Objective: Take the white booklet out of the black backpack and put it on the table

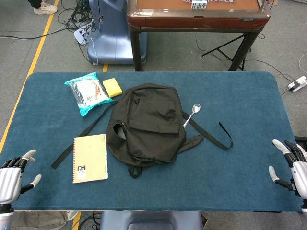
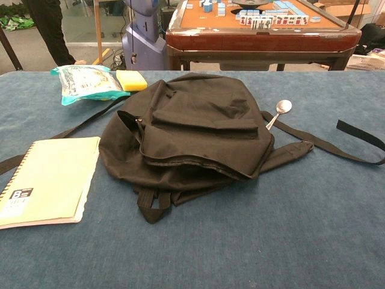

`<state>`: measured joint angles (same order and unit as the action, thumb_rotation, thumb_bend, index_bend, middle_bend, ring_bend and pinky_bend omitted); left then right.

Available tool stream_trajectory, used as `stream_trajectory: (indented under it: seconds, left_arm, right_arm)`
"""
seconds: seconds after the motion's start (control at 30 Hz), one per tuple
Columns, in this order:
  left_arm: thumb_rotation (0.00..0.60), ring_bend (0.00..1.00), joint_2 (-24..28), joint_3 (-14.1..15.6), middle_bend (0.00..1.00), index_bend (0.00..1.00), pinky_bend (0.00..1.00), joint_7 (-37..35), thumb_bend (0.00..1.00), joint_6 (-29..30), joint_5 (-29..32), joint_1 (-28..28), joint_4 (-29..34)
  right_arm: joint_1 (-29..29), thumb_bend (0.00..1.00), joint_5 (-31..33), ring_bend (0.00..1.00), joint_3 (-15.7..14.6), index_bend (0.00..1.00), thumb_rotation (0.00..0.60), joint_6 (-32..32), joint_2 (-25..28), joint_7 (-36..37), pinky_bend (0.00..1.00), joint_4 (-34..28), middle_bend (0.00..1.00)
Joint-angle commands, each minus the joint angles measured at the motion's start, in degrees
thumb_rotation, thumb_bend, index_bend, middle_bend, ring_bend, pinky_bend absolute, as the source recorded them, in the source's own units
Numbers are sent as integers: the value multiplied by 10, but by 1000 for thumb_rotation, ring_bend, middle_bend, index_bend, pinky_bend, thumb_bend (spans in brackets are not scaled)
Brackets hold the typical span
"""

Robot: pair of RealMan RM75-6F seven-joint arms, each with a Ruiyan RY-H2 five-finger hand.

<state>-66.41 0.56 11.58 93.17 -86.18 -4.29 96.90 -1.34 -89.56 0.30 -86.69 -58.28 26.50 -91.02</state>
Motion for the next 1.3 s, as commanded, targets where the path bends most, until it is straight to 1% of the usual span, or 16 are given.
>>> stream_trajectory:
  seconds: [0.03, 0.27, 0.37, 0.43, 0.53, 0.57, 0.67, 0.8, 0.87, 1.0, 1.13, 1.3]
  left_arm:
    - [600, 354, 1, -2, 396, 254, 338, -1, 220, -2, 1, 2, 0]
    - [600, 354, 4, -7, 396, 254, 338, -11, 220, -2, 1, 8, -2]
    - [600, 354, 7, -11, 396, 254, 338, -13, 220, -4, 1, 9, -2]
    - [600, 354, 8, -13, 396, 253, 338, -14, 220, -3, -1, 10, 0]
    - [600, 354, 11, -13, 396, 253, 338, -15, 220, -2, -6, 12, 4]
    - [600, 354, 12, -13, 396, 253, 338, -15, 220, -1, -8, 13, 5]
    - [600, 354, 15, -13, 396, 254, 338, -14, 220, 1, -10, 16, 8]
    - [600, 354, 18, -13, 396, 254, 338, -12, 220, 4, -14, 21, 13]
    - [600, 354, 20, -13, 396, 253, 338, -11, 221, 5, -16, 22, 15]
    - [600, 354, 21, -15, 396, 254, 337, -8, 220, 5, -18, 24, 17]
    - [600, 354, 21, -16, 396, 254, 337, -7, 220, 1, -18, 24, 18]
    - [600, 354, 21, -20, 396, 253, 337, -6, 220, -2, -19, 24, 19]
  right_arm:
    - [-3, 410, -4, 17, 0, 106, 600, 3, 2, -2, 4, -4, 168]
    - [-18, 410, -19, 17, 1, 106, 600, 18, 12, -21, 4, -29, 168]
    - [-38, 407, -29, 17, 2, 106, 600, 43, 21, -38, 4, -52, 168]
    - [-58, 403, -34, 17, 6, 106, 600, 68, 27, -52, 4, -75, 168]
    - [-96, 384, -31, 17, 13, 107, 600, 123, 35, -70, 4, -116, 168]
    - [-112, 369, -25, 17, 19, 106, 600, 146, 33, -81, 4, -131, 168]
    - [-151, 280, -5, 17, 34, 106, 600, 199, 18, -114, 4, -157, 165]
    - [-214, 176, 48, 17, 63, 107, 600, 279, -24, -173, 4, -184, 129]
    - [-240, 151, 77, 17, 74, 100, 600, 309, -48, -202, 4, -186, 110]
    - [-294, 120, 151, 10, 97, 44, 600, 357, -116, -267, 4, -176, 71]
    - [-336, 103, 213, 0, 110, 6, 600, 372, -184, -331, 4, -152, 49]
    - [-380, 96, 286, 0, 117, 0, 600, 371, -263, -400, 4, -113, 34]
